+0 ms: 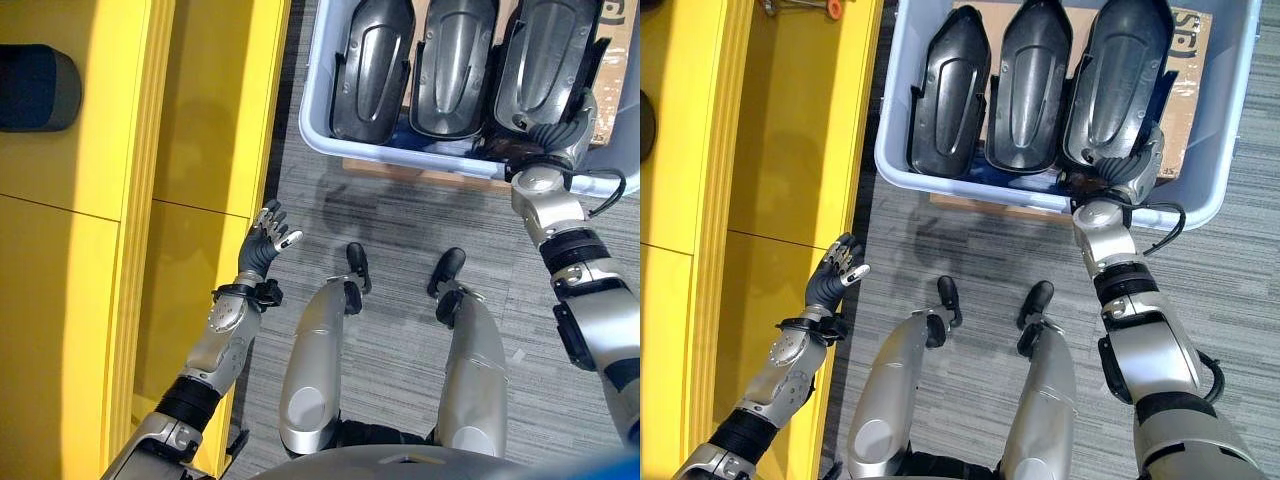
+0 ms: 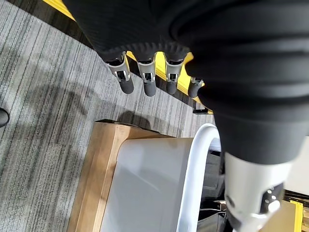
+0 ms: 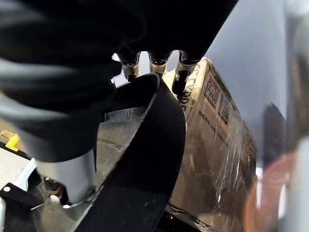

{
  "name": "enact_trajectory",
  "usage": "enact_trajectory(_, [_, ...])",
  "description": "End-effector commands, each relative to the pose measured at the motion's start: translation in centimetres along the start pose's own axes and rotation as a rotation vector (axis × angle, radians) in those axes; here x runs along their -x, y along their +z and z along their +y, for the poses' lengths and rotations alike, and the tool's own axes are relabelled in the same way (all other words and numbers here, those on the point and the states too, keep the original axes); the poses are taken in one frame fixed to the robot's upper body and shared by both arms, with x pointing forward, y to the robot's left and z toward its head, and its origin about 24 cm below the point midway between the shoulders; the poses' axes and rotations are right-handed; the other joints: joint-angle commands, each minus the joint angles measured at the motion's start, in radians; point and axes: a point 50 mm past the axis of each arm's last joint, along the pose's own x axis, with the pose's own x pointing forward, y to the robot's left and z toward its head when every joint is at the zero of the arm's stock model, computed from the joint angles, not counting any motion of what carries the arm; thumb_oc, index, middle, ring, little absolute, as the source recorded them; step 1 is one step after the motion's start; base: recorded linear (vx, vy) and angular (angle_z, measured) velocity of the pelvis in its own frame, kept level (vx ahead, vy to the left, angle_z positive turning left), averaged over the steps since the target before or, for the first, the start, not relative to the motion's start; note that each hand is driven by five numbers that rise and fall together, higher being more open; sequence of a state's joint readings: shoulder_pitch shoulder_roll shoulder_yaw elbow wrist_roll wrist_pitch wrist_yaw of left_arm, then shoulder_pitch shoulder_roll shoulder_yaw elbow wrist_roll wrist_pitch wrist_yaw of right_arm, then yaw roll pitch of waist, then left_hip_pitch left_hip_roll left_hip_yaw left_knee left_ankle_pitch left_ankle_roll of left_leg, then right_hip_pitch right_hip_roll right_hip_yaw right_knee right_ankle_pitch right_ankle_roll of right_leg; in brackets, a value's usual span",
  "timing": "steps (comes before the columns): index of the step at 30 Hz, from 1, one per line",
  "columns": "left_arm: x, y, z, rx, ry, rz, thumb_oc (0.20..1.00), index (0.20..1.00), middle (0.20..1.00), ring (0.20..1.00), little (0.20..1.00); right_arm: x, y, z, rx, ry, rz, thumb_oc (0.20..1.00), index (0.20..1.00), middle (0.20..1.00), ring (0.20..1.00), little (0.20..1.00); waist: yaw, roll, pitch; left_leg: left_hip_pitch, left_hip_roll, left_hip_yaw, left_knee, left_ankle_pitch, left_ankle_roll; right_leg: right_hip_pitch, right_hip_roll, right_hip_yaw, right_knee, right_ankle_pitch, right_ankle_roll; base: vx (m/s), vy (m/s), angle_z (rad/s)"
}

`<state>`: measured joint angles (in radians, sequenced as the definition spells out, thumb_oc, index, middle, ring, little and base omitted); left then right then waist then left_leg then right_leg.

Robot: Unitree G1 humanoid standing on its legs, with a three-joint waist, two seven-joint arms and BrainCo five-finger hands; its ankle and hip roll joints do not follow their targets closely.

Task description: Move parts from the plastic box to the shelf.

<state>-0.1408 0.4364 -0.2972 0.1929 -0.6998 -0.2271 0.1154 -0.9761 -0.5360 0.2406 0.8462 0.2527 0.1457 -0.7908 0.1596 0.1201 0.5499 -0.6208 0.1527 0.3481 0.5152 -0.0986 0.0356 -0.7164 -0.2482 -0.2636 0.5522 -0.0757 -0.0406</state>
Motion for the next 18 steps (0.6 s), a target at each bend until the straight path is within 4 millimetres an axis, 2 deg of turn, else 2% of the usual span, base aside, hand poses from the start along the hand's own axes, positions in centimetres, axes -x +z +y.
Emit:
enact_trajectory(1, [0.5,0.1,-1.0,0.04,-0.034,-0.026,1.0,1.0,1.0,1.0,1.0,-1.3,1.7,-1.6,-0.099,-0.059,-0.015,1.0,1.0,1.0,1.0,1.0,0.012,0.047,-0.03,-0.034,0.006,-0.122,-0.083,0.061,-0.071,0.015,-0.04,-0.008,0.156,-0.091,0.078,0.0,0.0,0.0])
enact_trajectory(7, [0.6,0.0,-1.3,0.037,-0.038,-0.029,1.0,1.0,1.0,1.0,1.0,-1.2,1.4,-1.9,-0.175,-0.12,0.002,1.0,1.0,1.0,1.0,1.0,0.011,0.053,-0.03,-0.043,0.006,-0.121,-0.084,0.061,-0.072,0.004,-0.039,-0.005,0.157,-0.092,0.077,0.0,0.0,0.0])
enact_trajectory(10, [0.6,-0.1,-1.7,0.038,-0.048,-0.029,1.0,1.0,1.0,1.0,1.0,-1.2,1.8,-2.1,-0.221,-0.158,-0.029,1.0,1.0,1.0,1.0,1.0,0.007,0.059,-0.03,-0.047,0.006,-0.12,-0.082,0.06,-0.072,-0.005,-0.04,-0.001,0.164,-0.094,0.077,0.0,0.0,0.0])
enact_trajectory(13, [0.6,-0.3,-1.9,0.038,-0.055,-0.027,1.0,1.0,1.0,1.0,1.0,-0.8,3.4,-2.2,-0.218,-0.161,-0.162,1.0,1.0,1.0,1.0,1.0,0.001,0.064,-0.03,-0.045,0.004,-0.115,-0.085,0.062,-0.074,-0.007,-0.036,0.004,0.158,-0.093,0.078,0.0,0.005,-0.01])
enact_trajectory(15, [0.8,-0.4,-2.0,0.051,-0.054,-0.028,1.0,1.0,1.0,1.0,1.0,0.5,5.6,-1.8,-0.213,-0.131,-0.361,1.0,1.0,1.0,1.0,1.0,-0.009,0.066,-0.03,-0.038,0.007,-0.107,-0.089,0.061,-0.075,-0.005,-0.037,0.012,0.151,-0.092,0.08,-0.01,0.021,-0.04])
enact_trajectory(18, [0.8,-0.3,-2.1,0.052,-0.053,-0.026,1.0,1.0,1.0,1.0,1.0,1.0,6.1,-1.8,-0.238,-0.118,-0.408,1.0,1.0,1.0,1.0,1.0,-0.013,0.066,-0.03,-0.035,0.007,-0.105,-0.091,0.062,-0.075,-0.004,-0.036,0.015,0.148,-0.09,0.081,0.0,0.005,-0.02])
